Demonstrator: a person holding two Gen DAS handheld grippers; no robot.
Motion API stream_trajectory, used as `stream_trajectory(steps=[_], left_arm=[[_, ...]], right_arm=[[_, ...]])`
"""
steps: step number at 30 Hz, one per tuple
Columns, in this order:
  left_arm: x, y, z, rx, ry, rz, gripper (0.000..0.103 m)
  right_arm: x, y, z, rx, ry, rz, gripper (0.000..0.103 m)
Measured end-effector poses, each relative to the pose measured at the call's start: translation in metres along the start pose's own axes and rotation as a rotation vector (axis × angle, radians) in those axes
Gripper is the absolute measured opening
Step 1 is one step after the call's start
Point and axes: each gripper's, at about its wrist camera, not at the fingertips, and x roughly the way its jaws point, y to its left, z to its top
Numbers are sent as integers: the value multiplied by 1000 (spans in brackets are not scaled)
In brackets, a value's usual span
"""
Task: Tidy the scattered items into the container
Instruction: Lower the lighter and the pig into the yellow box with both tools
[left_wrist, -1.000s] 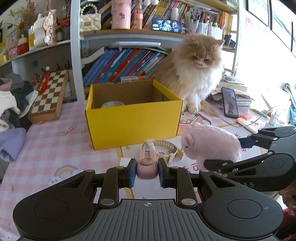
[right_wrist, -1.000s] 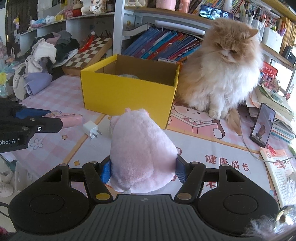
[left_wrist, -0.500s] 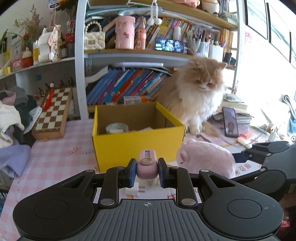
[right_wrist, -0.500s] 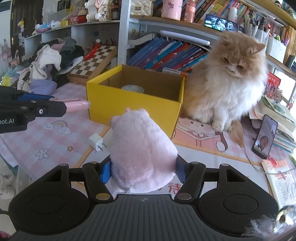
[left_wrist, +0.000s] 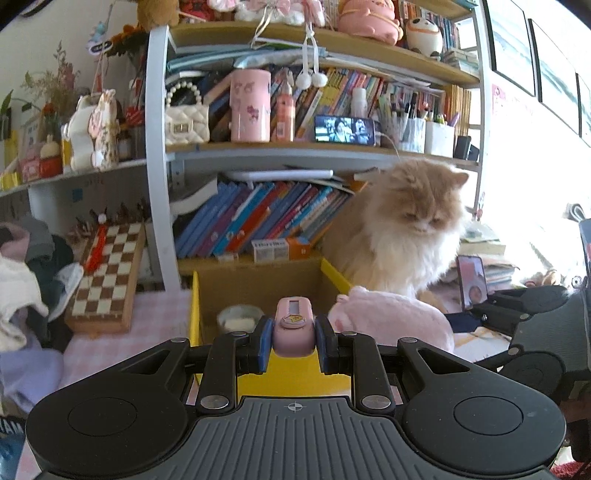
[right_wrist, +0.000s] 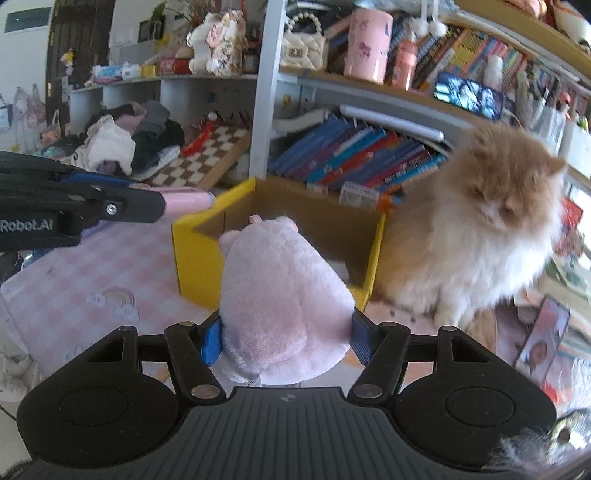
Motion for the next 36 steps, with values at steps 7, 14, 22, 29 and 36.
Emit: stream_trajectory(steps=[7,14,22,29,36], left_arm=[[29,7,17,-10,-10,36,23],[68,17,23,-11,28,82,23],[115,32,18,-22,131,121,23],[156,46,9,-12,259,133,23],[187,47,4,21,367,116,23]], right_arm=[[23,-22,32,-25,-49,29,63],[64,-38,56,-82,-52,72,64],[122,-45,68,-129,4,132,64],[179,-49,68,-155,177,223,64],[217,-54,64,-148,321,299,65]])
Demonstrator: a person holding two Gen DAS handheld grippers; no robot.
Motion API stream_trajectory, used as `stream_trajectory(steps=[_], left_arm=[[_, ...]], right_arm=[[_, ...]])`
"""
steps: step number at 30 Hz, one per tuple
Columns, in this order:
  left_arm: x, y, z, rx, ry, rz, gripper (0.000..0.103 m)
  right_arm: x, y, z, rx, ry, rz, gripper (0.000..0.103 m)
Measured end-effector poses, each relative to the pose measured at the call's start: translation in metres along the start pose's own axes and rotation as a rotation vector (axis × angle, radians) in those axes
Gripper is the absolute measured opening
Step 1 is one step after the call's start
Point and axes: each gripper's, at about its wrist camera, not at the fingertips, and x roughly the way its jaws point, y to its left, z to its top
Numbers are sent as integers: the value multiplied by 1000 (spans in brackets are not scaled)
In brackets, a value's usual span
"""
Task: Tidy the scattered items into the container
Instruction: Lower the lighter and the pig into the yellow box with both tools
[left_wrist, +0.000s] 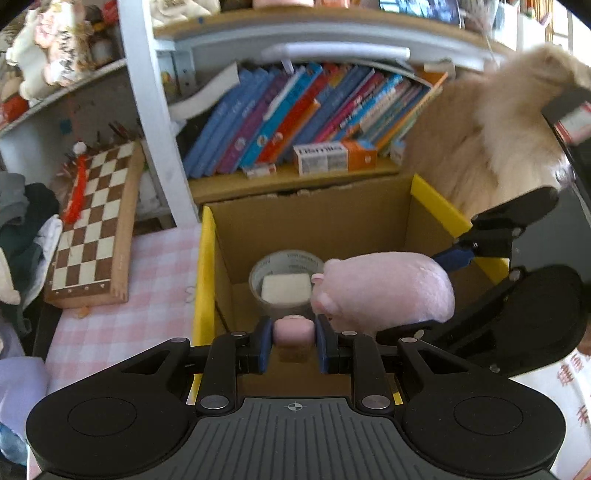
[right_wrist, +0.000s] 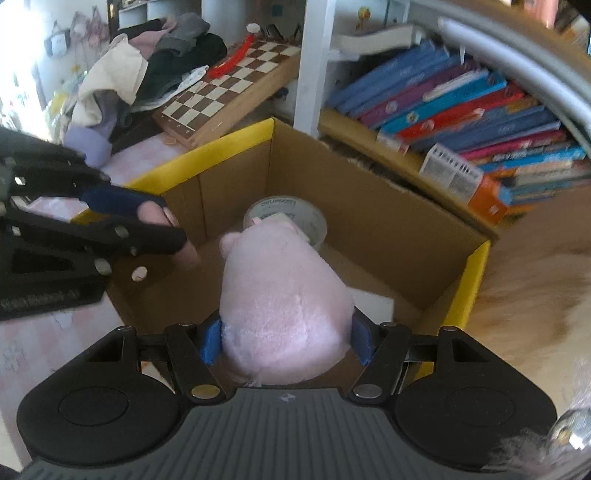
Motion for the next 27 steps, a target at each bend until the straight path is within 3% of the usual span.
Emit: stream_trajectory(steps=[11,27], left_arm=[[29,2,0,-5,107,-11,23],[31,1,2,13,127,-6,23]], right_arm=[[18,-21,7,104,100,173,66],[23,-24,6,104,111,217,67]])
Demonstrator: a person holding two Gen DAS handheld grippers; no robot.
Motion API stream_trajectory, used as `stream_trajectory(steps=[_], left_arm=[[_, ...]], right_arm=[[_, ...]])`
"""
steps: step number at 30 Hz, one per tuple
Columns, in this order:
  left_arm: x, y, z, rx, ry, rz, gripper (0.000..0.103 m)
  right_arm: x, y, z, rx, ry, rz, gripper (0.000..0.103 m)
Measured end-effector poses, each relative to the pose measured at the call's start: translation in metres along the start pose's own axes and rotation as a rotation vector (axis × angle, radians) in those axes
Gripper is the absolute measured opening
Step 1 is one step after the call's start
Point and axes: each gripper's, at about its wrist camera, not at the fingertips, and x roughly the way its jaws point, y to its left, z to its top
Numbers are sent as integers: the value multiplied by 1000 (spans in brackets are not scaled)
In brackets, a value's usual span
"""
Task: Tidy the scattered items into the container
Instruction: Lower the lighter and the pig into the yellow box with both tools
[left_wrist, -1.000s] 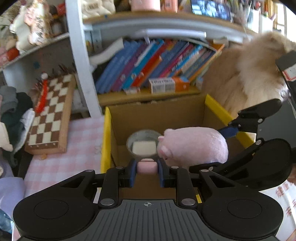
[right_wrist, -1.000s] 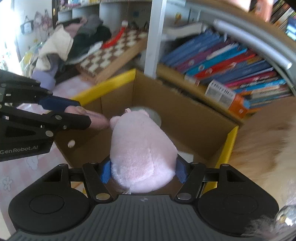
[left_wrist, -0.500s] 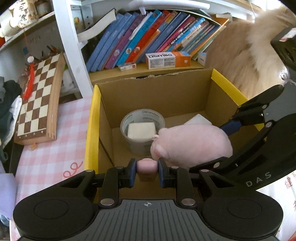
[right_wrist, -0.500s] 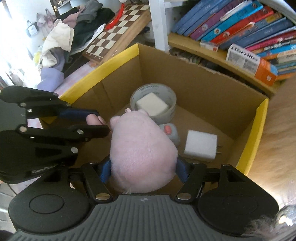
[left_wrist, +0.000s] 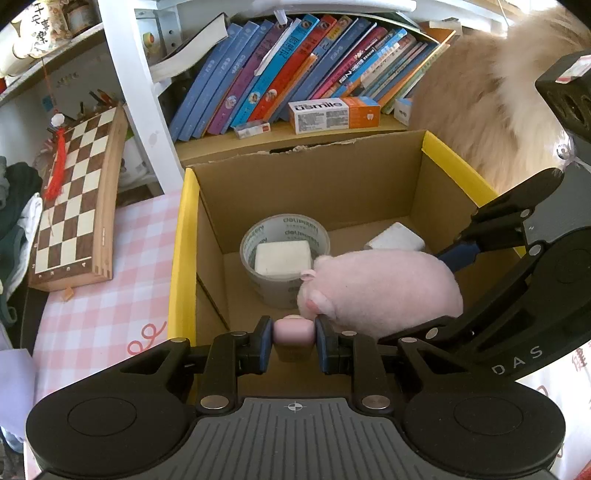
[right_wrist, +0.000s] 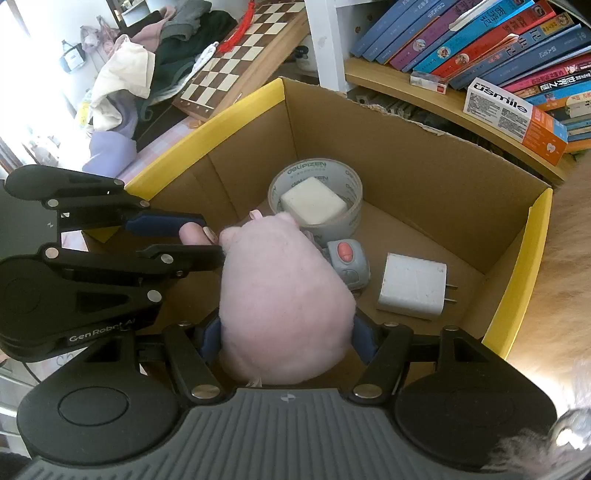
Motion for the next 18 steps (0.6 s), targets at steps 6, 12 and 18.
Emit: stream_trajectory(steps=[6,12,18], left_arm=[[0,0,0,2,3,3,23],[0,-2,-1,10,3,14,23],[-2,-2,-3,10,3,21,23]], right_arm=[[0,0,0,-2,3,3,67],[1,-1,0,-1,6,7,67],[2,-1,0,8,10,18,67]])
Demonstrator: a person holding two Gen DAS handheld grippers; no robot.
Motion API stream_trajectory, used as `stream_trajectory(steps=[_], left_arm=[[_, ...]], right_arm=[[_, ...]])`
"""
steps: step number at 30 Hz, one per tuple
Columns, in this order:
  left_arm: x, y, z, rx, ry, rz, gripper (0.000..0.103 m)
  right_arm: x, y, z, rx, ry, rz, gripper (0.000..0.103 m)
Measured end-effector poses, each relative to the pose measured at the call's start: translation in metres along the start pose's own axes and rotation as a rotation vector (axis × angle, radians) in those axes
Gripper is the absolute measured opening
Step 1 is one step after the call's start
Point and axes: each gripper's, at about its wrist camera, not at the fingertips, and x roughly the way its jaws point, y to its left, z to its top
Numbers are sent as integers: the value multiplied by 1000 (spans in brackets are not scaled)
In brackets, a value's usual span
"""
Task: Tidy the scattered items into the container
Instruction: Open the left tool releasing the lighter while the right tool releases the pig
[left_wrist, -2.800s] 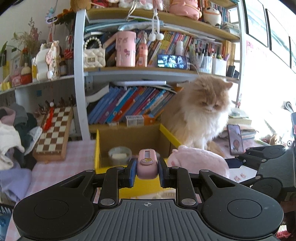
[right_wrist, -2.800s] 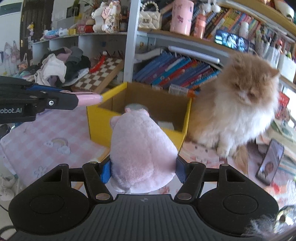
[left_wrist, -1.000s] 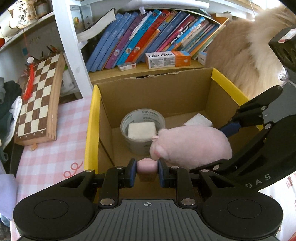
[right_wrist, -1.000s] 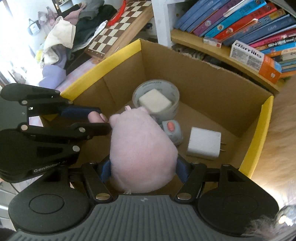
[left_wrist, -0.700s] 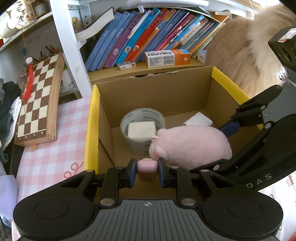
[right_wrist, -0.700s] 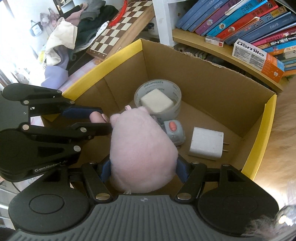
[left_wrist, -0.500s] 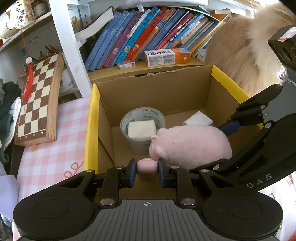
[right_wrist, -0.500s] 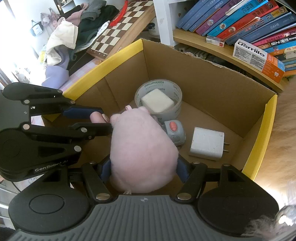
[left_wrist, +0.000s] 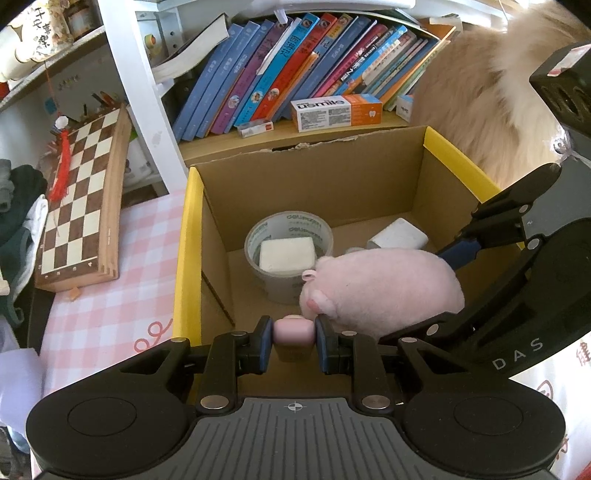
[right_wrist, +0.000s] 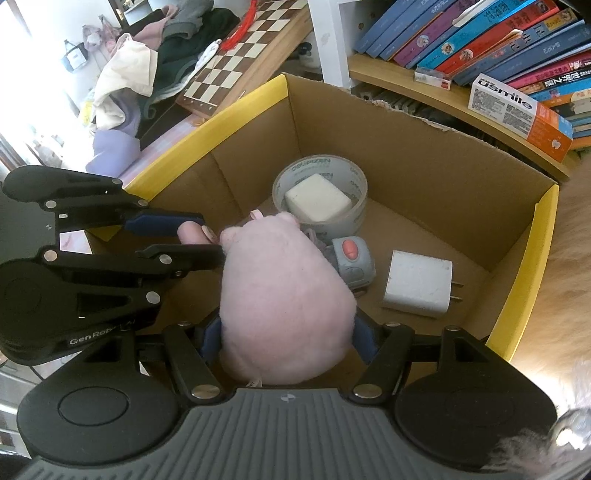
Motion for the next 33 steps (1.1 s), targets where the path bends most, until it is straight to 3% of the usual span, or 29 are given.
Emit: stream_trajectory(steps=[33], left_arm=[[-10,1,-8,-58,3,-8,23]], right_arm=[[0,0,-2,0,21,47,69]])
